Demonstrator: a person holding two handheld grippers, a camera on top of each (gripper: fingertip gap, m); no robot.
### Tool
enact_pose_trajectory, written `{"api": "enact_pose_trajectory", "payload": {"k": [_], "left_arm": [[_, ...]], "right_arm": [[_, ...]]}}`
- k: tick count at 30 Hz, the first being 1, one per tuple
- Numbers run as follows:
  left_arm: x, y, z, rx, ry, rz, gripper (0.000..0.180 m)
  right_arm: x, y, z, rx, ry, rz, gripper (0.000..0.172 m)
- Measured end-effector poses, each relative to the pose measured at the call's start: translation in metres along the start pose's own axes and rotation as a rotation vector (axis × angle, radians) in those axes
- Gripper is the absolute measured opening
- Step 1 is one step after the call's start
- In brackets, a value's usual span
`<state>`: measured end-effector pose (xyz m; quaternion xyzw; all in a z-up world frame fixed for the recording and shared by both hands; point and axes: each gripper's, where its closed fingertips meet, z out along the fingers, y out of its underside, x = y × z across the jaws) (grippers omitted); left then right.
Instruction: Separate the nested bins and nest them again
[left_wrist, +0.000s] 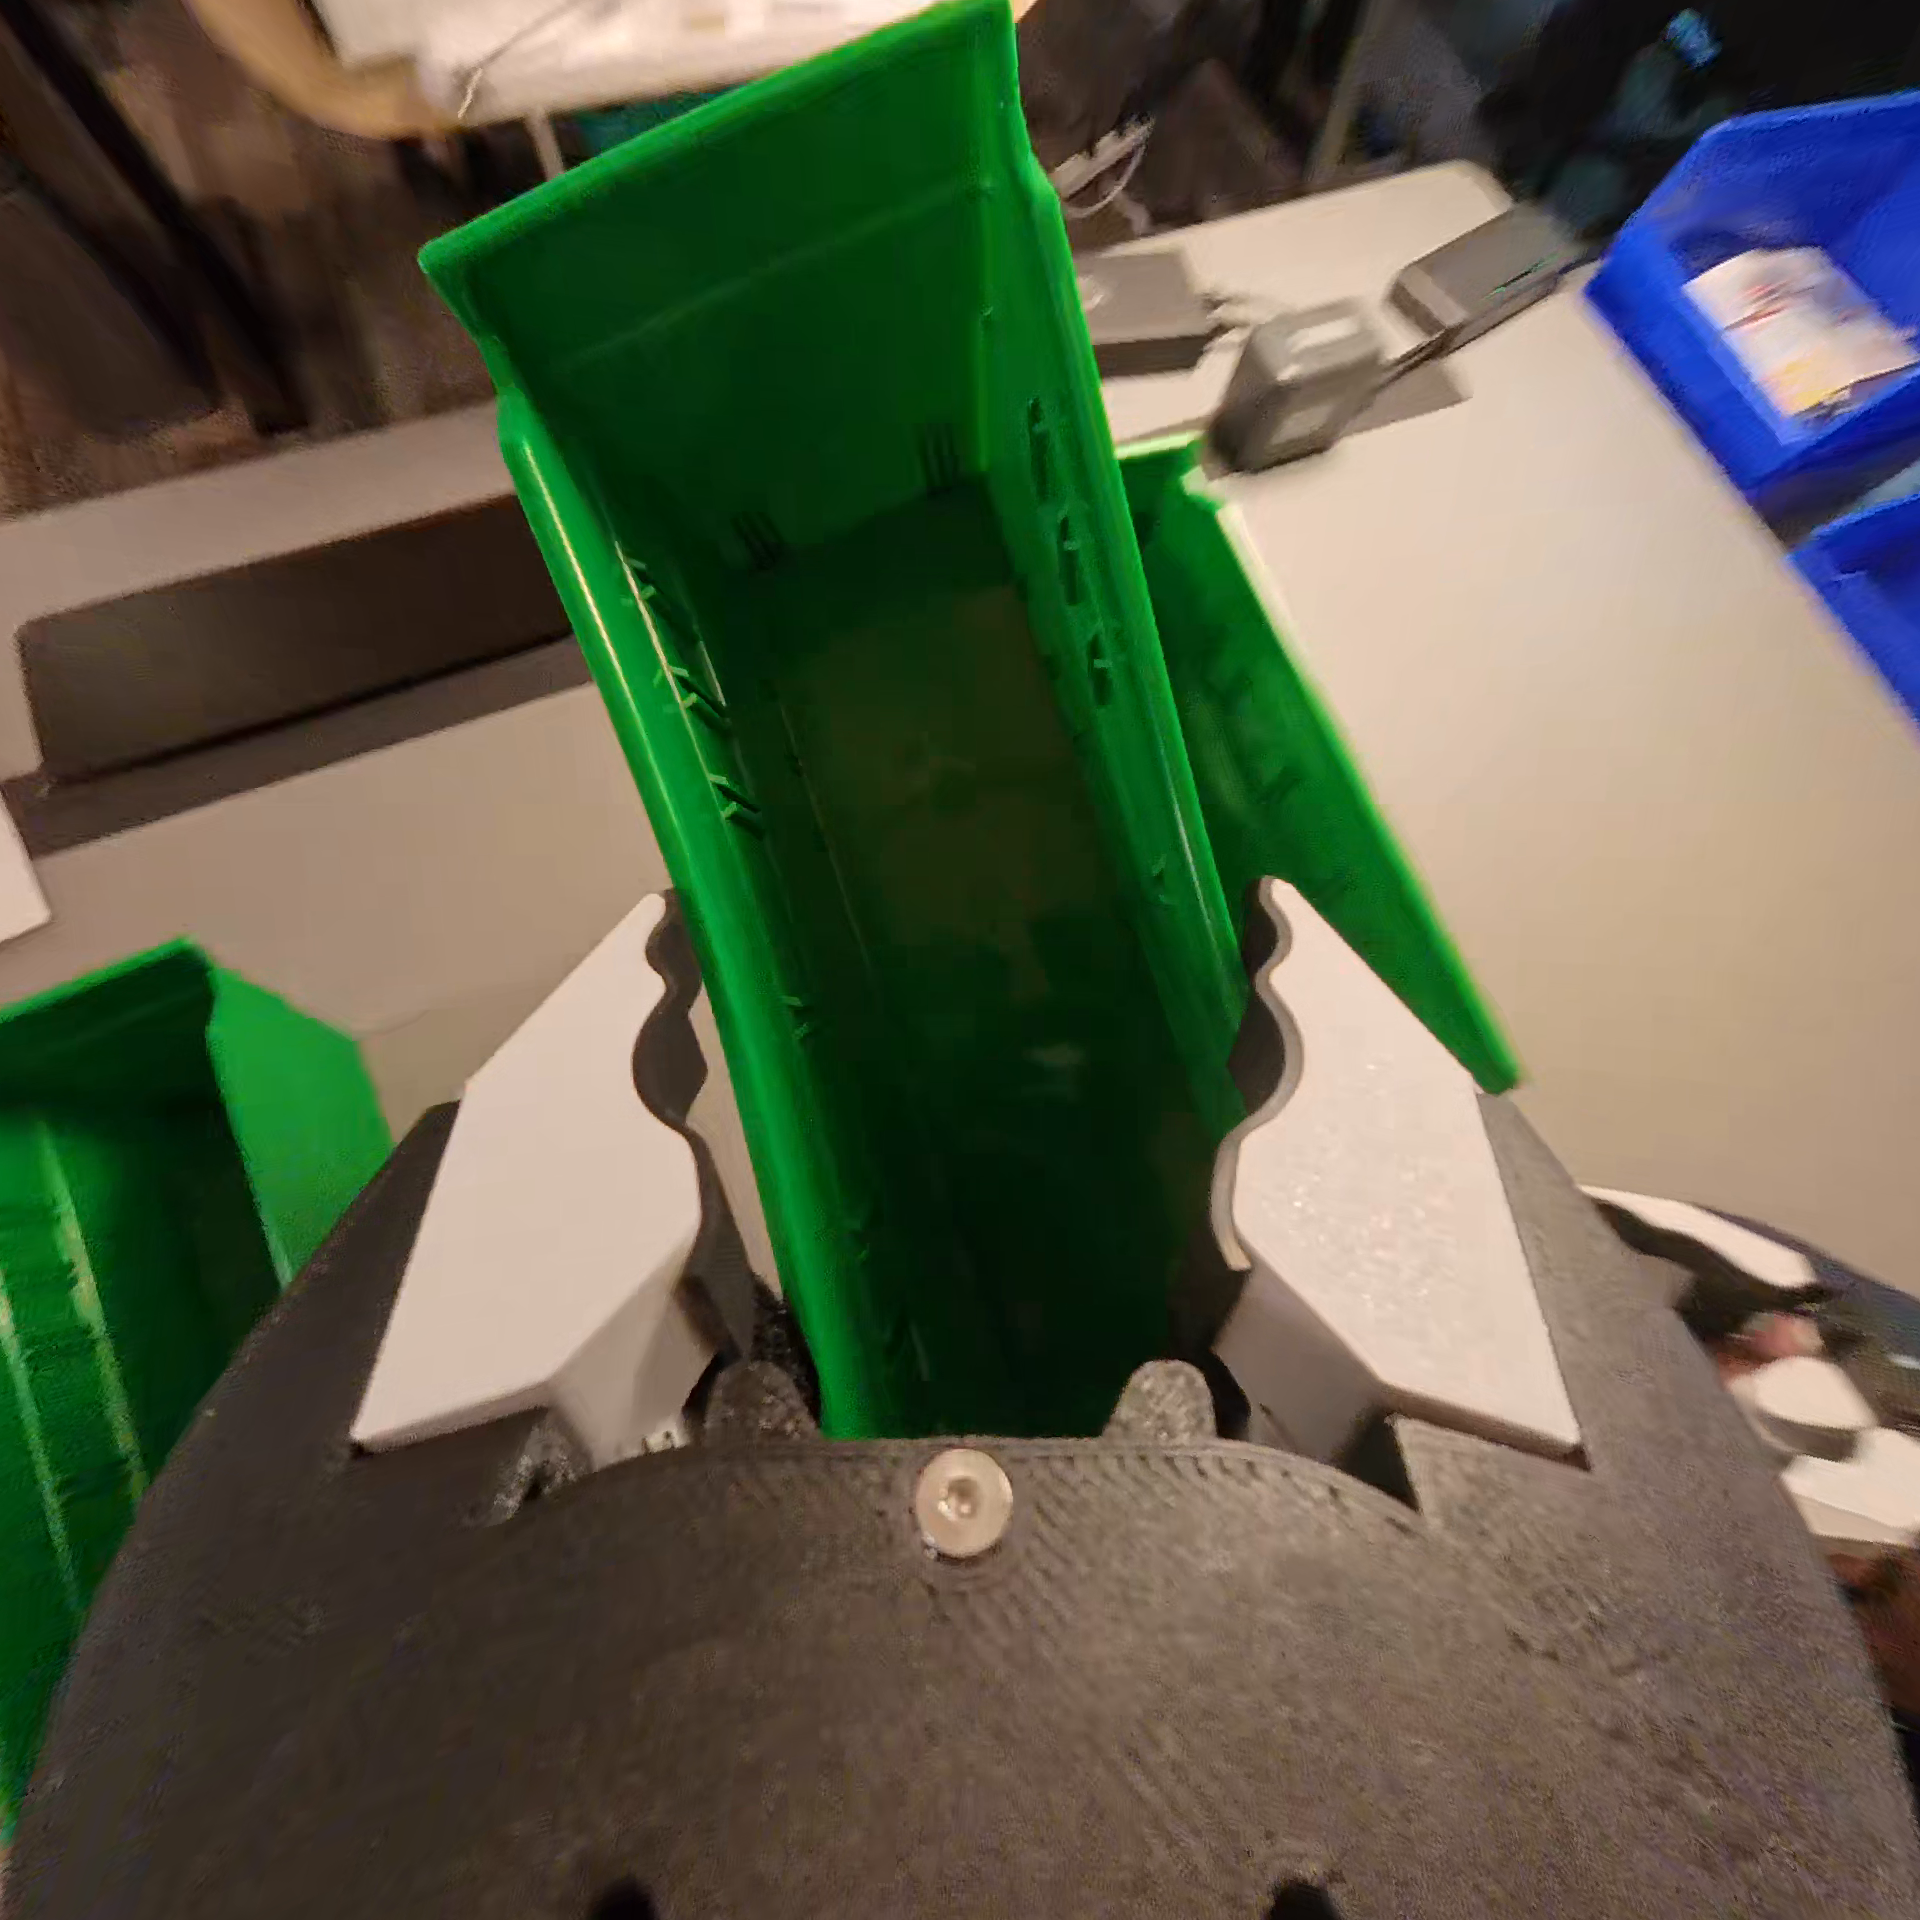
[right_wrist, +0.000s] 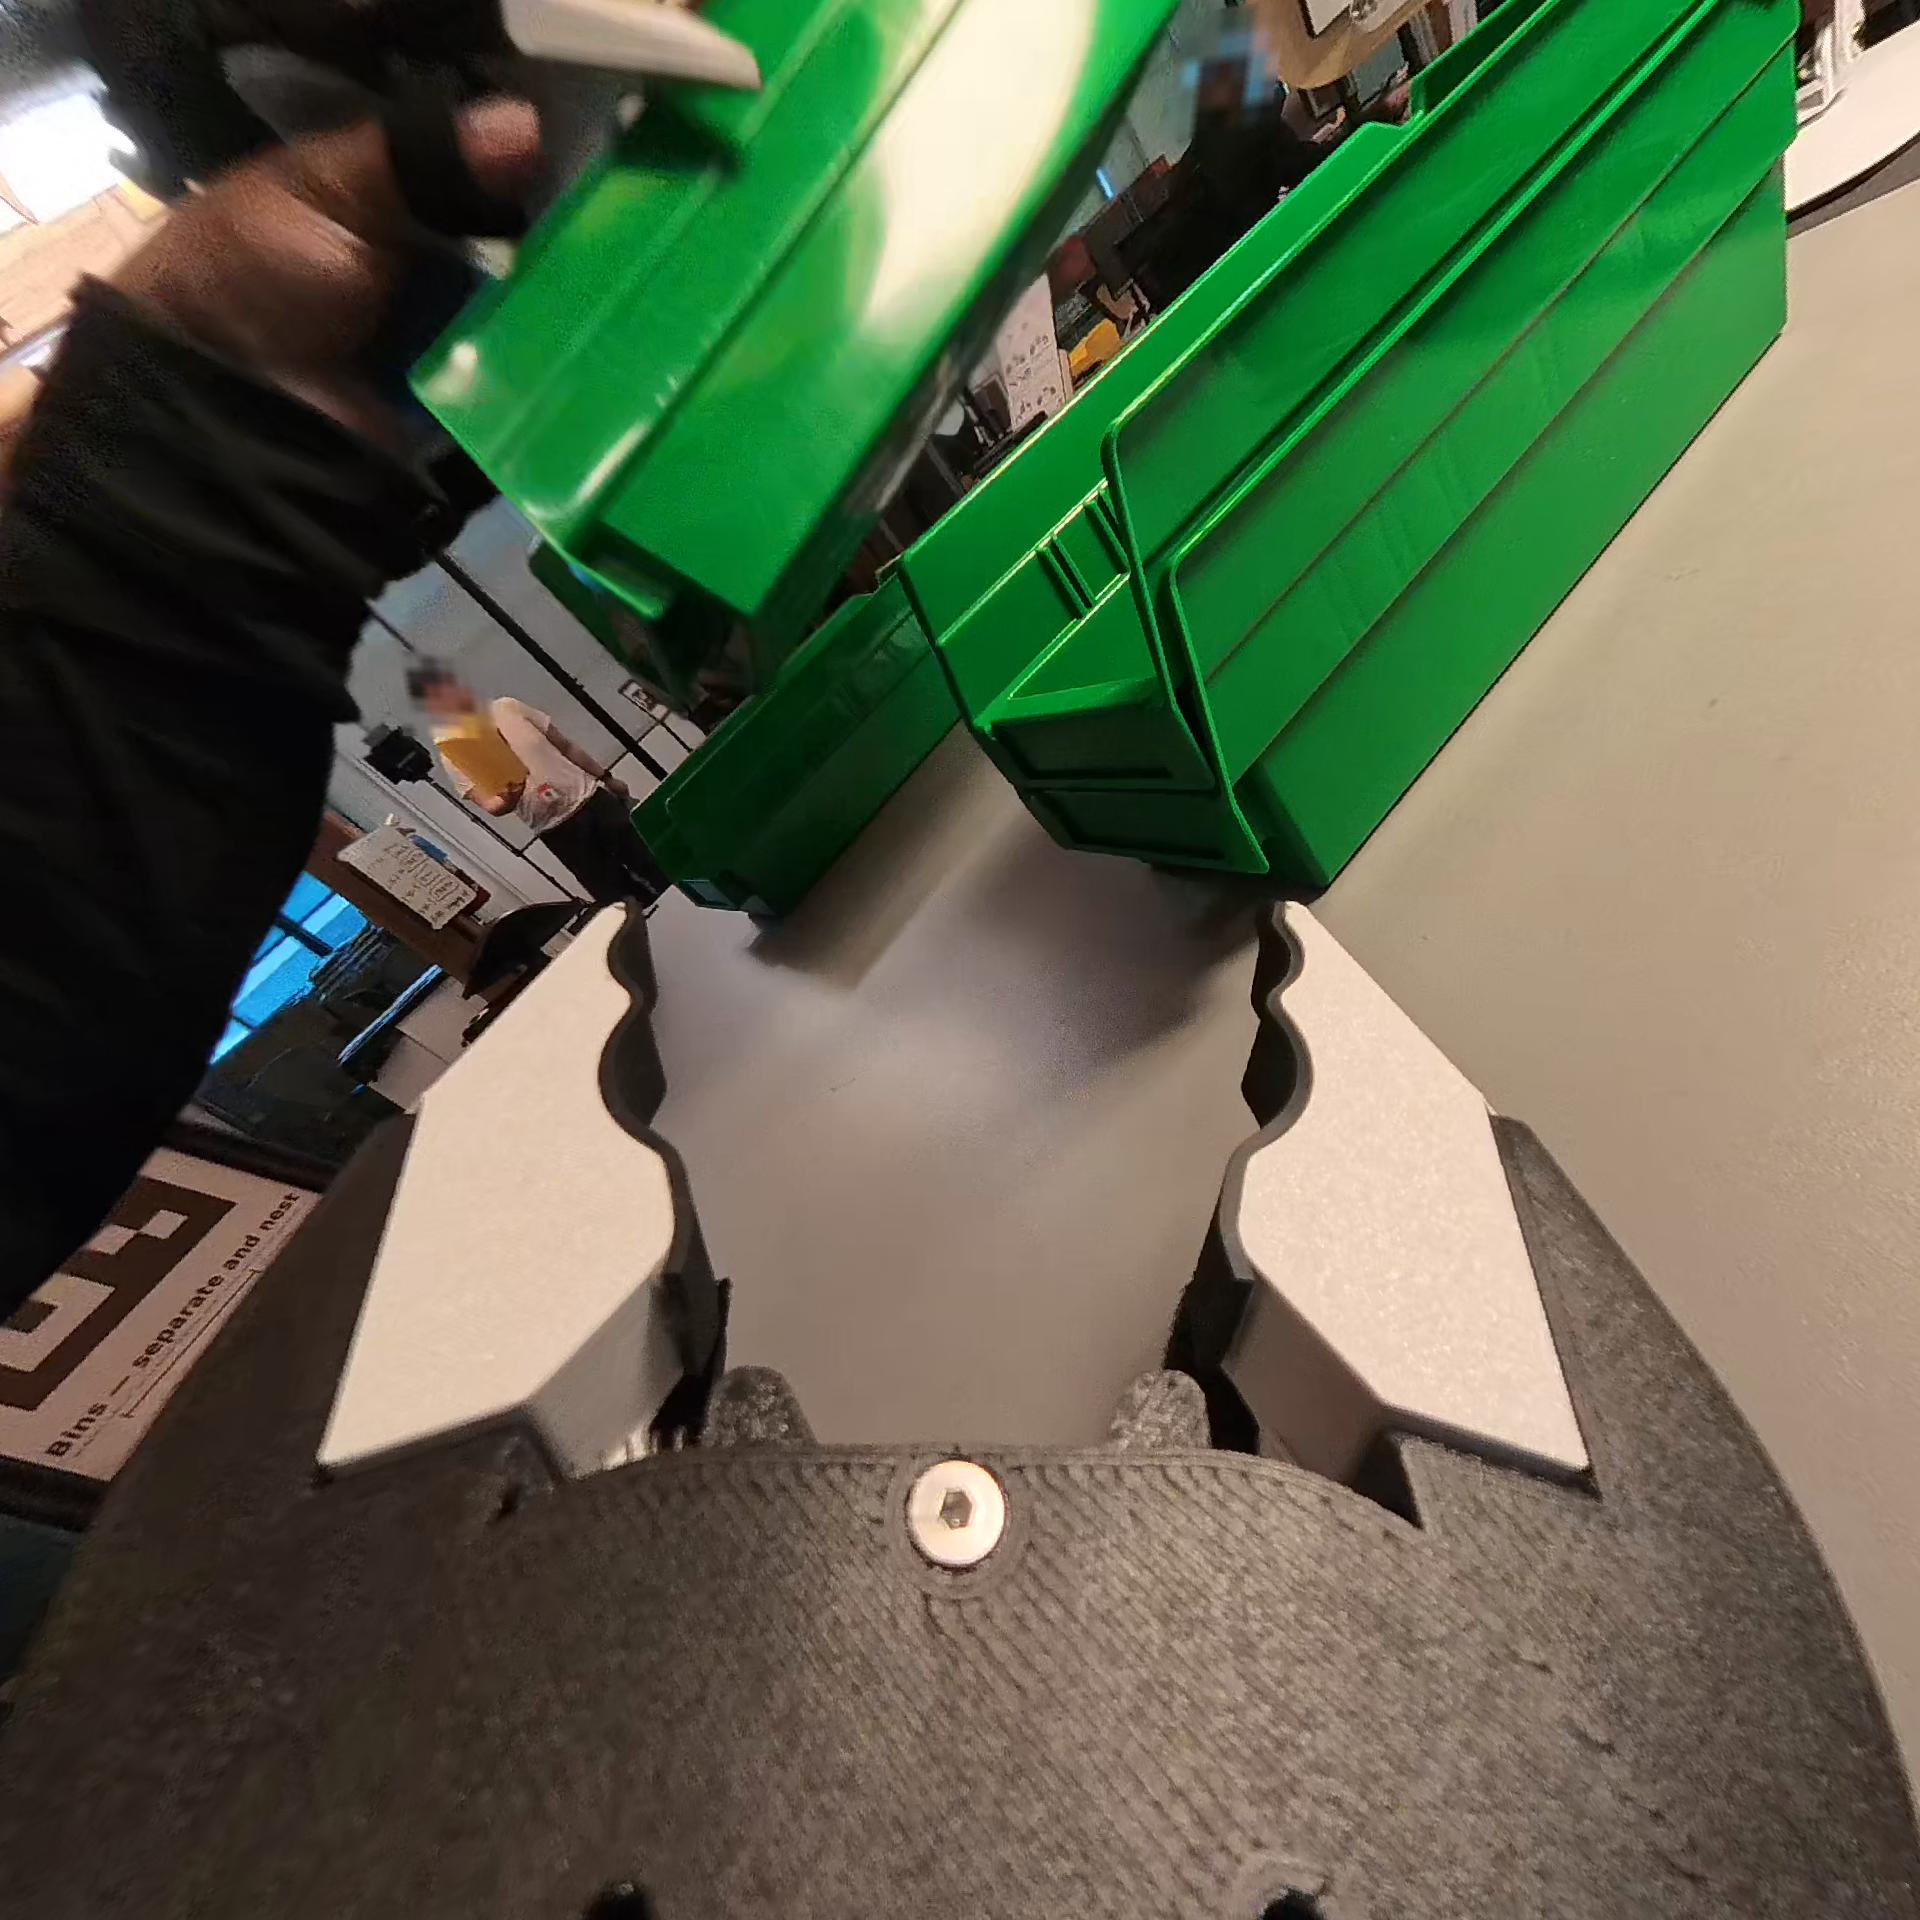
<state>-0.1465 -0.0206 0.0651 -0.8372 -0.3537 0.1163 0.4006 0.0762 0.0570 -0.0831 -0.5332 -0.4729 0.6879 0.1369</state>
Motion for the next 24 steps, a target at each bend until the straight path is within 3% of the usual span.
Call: {"api": "enact_pose_trajectory", "payload": {"k": [4,8,13,24], "left_arm": [[0.056,-0.023,0.005,0.009,0.090,0.024,0.104],[0.091,-0.019,0.038,-0.050,0.135,0.027,0.104],[0.087,-0.011,0.078,-0.102,0.073,0.016,0.106],[0.080,-0.010,0.115,-0.151,-0.062,0.041,0.110]], "right_arm": [[0.000,0.000,0.000,0.002,0.000,-0.001,0.115],[-0.001,-0.001,-0.001,0.005,-0.007,0.000,0.115],[-0.002,-0.002,-0.002,0.012,-0.022,0.011,0.115],[-0.003,-0.001,-0.002,0.002,-0.037,0.029,0.115]]}}
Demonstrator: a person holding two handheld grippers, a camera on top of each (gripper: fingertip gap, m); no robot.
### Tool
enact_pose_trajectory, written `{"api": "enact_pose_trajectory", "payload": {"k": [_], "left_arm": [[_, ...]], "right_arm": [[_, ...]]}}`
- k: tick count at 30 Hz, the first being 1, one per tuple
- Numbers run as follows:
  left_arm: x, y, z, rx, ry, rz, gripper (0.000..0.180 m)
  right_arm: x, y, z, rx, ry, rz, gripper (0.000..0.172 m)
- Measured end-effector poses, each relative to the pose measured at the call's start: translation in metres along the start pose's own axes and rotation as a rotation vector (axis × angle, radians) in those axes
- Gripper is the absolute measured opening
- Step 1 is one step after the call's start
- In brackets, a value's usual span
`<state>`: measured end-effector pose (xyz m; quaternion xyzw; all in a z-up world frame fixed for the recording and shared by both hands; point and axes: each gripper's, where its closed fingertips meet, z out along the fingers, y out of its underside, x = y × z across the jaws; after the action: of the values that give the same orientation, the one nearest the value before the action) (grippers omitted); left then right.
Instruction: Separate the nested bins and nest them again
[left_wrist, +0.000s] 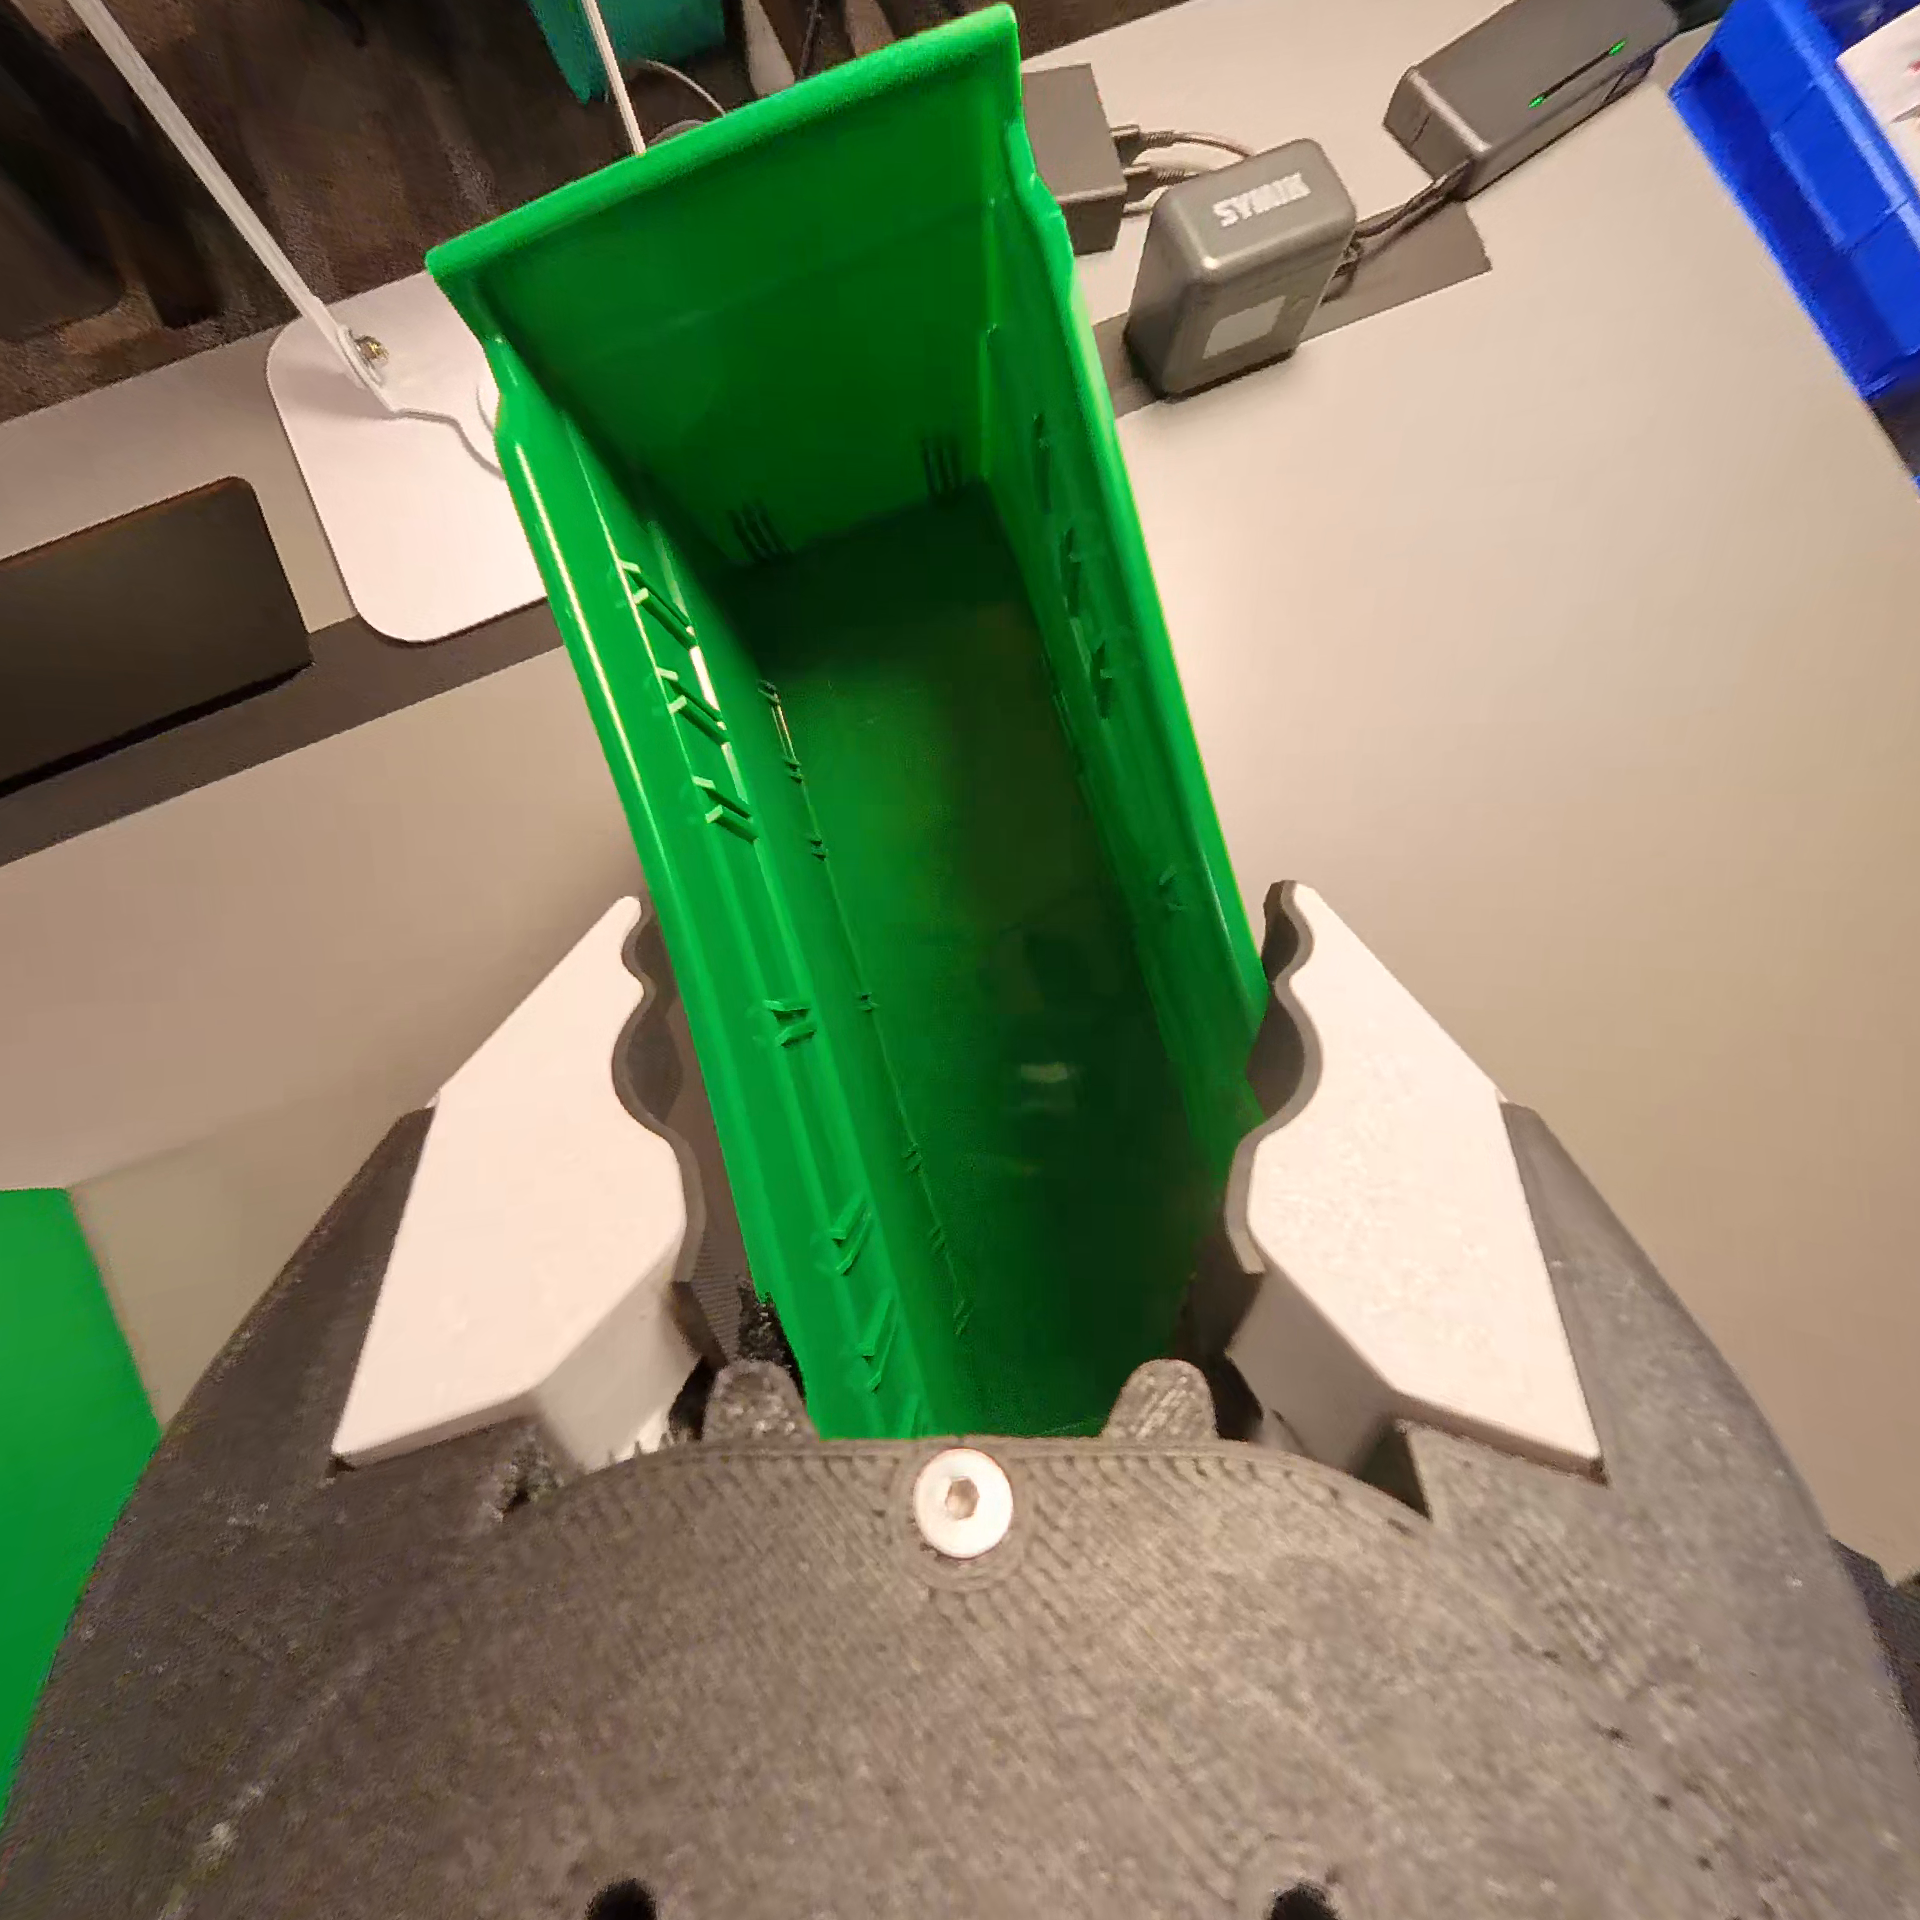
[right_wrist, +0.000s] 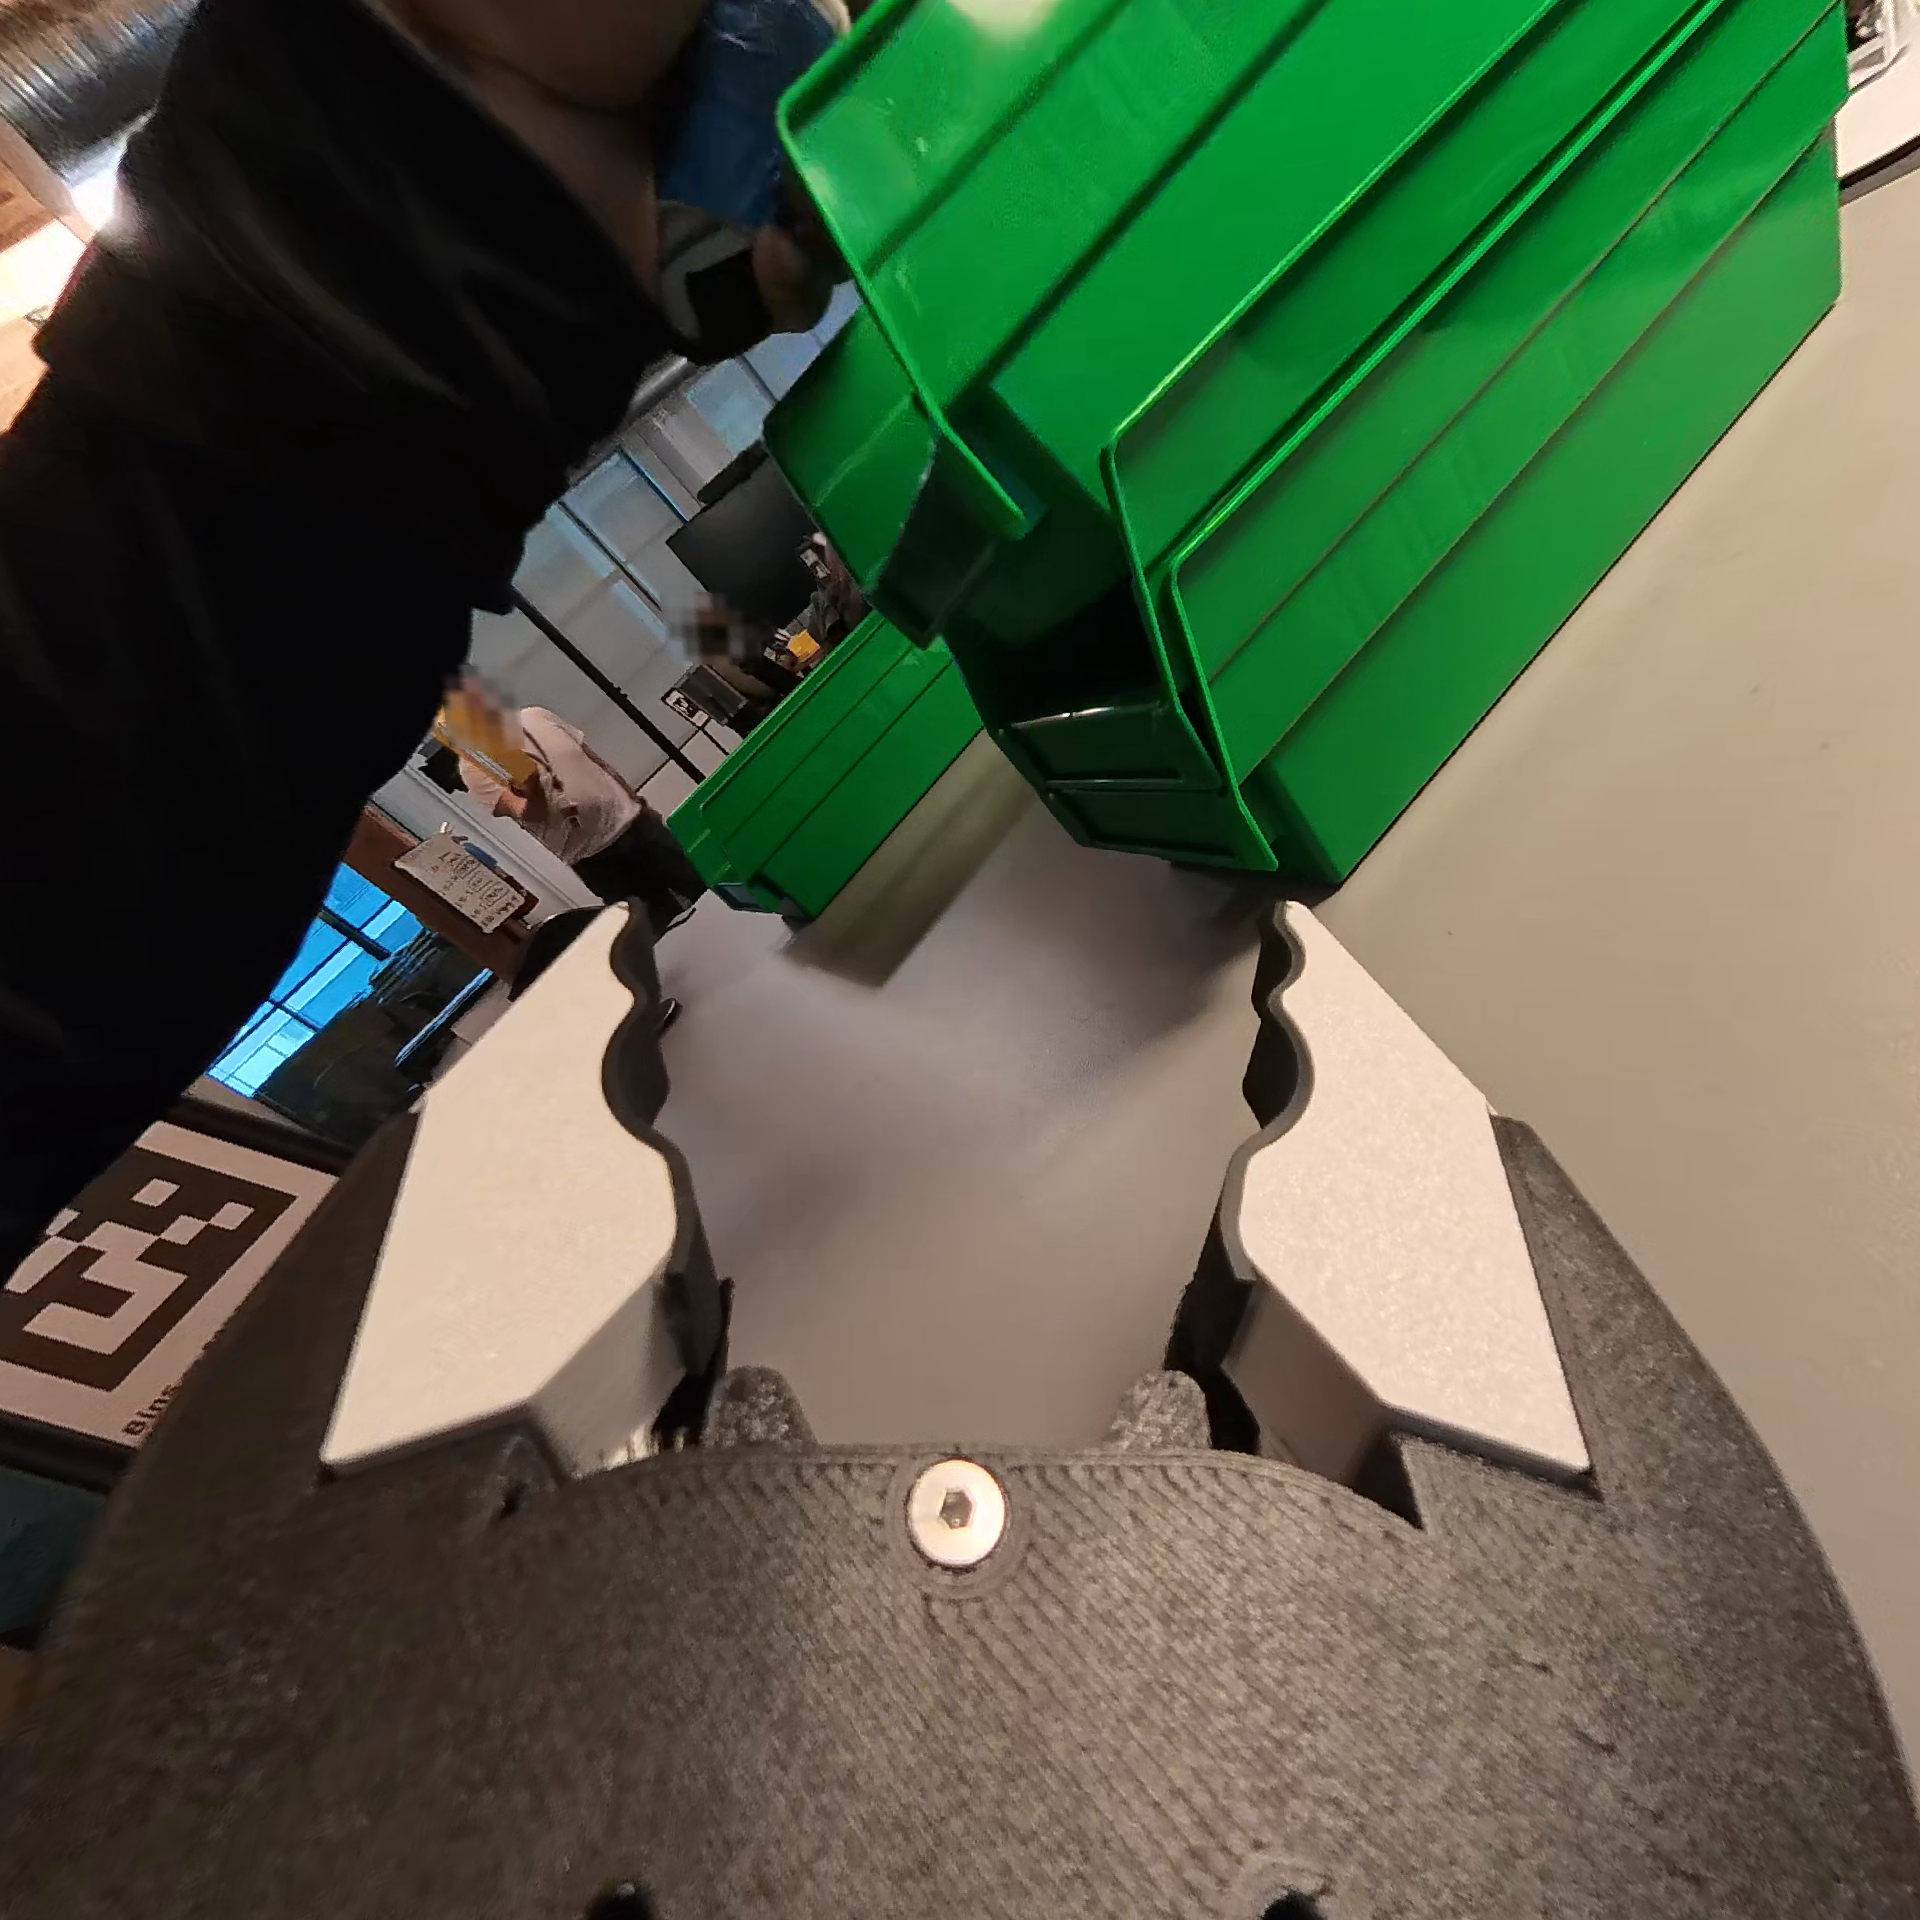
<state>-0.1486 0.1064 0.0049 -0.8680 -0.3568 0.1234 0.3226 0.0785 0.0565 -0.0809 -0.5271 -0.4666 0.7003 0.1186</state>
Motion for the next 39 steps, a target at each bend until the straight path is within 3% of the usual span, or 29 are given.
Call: {"api": "enact_pose_trajectory", "payload": {"k": [13,18,22,27,36,39], "left_arm": [[0.005,0.020,0.031,-0.025,-0.085,0.048,0.127],[0.018,-0.002,0.006,0.143,-0.026,0.054,0.135],[0.015,0.005,-0.027,0.179,0.035,0.081,0.135],[-0.057,0.040,-0.061,0.180,-0.029,0.028,0.134],[-0.254,0.172,-0.093,-0.066,-0.368,-0.156,0.144],[-0.287,0.196,-0.096,-0.092,-0.421,-0.211,0.149]], "right_arm": [[-0.001,0.000,0.000,-0.001,-0.007,0.002,0.115],[-0.001,0.000,-0.001,0.001,-0.011,0.003,0.115],[-0.001,0.000,-0.001,-0.003,-0.016,0.006,0.115],[-0.003,0.001,-0.001,-0.005,-0.022,0.004,0.115],[-0.002,0.003,0.000,-0.016,-0.008,-0.006,0.114],[-0.001,0.003,0.001,-0.019,-0.002,-0.011,0.114]]}}
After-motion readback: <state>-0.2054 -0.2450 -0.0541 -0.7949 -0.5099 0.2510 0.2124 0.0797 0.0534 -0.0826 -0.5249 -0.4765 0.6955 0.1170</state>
